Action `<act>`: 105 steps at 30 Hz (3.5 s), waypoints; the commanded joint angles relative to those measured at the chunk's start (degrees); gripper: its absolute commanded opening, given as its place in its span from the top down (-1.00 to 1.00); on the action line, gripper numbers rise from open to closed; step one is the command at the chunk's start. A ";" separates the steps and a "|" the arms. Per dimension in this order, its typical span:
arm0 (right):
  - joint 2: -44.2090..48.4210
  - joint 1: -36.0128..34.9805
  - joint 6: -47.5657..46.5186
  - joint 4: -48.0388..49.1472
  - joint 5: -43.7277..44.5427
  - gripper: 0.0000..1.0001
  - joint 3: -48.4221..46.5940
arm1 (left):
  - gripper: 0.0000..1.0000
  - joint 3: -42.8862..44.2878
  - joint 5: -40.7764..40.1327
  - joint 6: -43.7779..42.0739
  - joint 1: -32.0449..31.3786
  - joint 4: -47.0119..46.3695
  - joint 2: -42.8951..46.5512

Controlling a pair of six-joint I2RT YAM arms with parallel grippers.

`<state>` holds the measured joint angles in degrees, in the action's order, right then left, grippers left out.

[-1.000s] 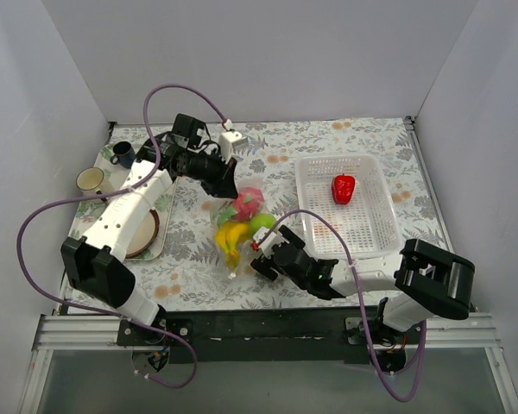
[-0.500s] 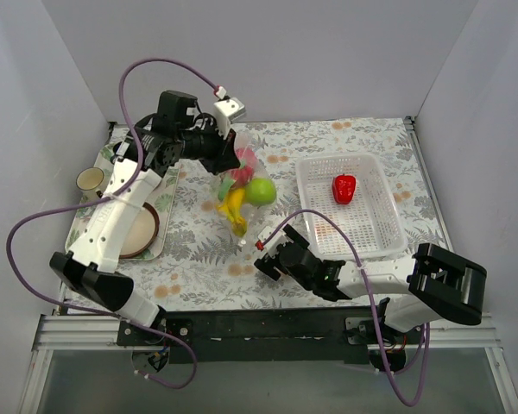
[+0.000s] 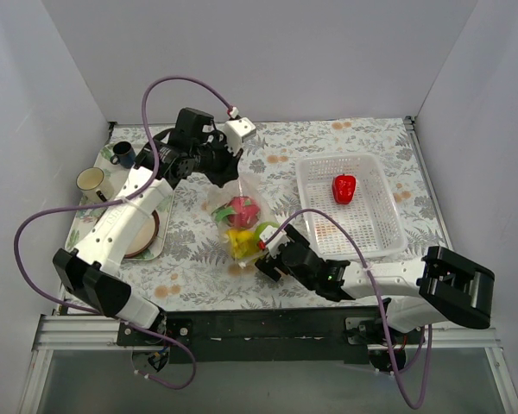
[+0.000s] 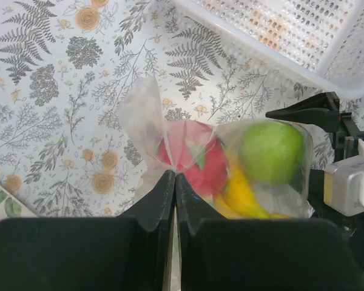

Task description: Open the zip-top bag and remove the fake food

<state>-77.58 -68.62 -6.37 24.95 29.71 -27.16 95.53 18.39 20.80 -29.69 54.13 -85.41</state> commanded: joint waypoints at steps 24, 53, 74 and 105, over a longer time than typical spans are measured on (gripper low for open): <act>-3.36 2.52 -2.51 7.13 -3.08 -0.95 -3.24 | 1.00 -23.99 -11.88 -4.63 0.51 -15.99 -0.46; 3.39 4.46 1.71 -11.05 -11.17 0.97 -9.58 | 1.00 -20.65 -24.37 2.85 4.46 -25.12 -19.42; 19.93 13.25 5.93 -46.11 5.71 0.97 -17.40 | 1.00 -21.34 -24.63 3.64 5.78 -27.15 -28.85; -0.91 11.84 19.91 -63.79 -20.22 0.97 -39.72 | 1.00 -34.44 -32.19 1.18 8.69 -30.13 -17.51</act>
<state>-82.87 -56.80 10.70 -26.46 10.48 -62.26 63.13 -3.79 24.84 -22.59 26.15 -102.59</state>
